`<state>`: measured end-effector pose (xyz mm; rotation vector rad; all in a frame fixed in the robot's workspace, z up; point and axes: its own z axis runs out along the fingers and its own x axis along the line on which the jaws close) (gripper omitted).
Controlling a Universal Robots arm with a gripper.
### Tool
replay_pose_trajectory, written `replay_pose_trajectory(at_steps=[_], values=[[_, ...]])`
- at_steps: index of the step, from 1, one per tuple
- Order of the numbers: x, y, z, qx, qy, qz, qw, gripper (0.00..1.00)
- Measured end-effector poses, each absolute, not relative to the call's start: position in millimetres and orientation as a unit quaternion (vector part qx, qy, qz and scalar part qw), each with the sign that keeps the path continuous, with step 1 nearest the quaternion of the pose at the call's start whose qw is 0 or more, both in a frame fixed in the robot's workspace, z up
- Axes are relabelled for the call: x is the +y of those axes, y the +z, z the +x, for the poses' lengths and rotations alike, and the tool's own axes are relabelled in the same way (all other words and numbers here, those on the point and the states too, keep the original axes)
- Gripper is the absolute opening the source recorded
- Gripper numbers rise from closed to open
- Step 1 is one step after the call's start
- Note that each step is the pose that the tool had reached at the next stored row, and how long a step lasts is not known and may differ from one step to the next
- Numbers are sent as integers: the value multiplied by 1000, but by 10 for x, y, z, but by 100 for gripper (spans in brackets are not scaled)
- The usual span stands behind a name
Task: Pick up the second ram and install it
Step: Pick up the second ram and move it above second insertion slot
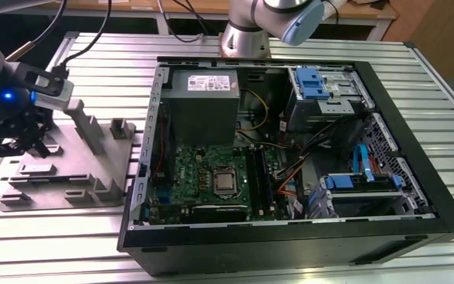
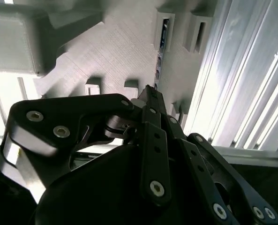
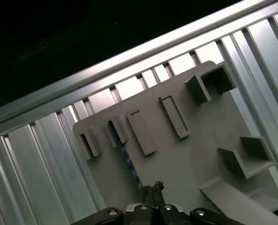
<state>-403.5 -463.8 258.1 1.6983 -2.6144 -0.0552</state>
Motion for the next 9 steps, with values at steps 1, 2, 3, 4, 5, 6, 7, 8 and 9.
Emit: replay_pose_trajectory(at_steps=[1, 2, 3, 4, 5, 6, 7, 8, 9], values=[[-4638, 2579, -4036, -833, -18, 552, 12, 10], [-4638, 2576, -4035, -828, -17, 560, 12, 10], [-4638, 2573, -4035, -823, -17, 567, 12, 10], [-4638, 2571, -4036, -818, -17, 574, 12, 10], [-4638, 2568, -4035, -813, -17, 582, 13, 10], [-4638, 2565, -4035, -807, -17, 590, 13, 10], [-4638, 2563, -4036, -802, -17, 597, 13, 10], [-4638, 2560, -4036, -797, -17, 604, 13, 10], [-4638, 2557, -4035, -791, -17, 611, 13, 10]])
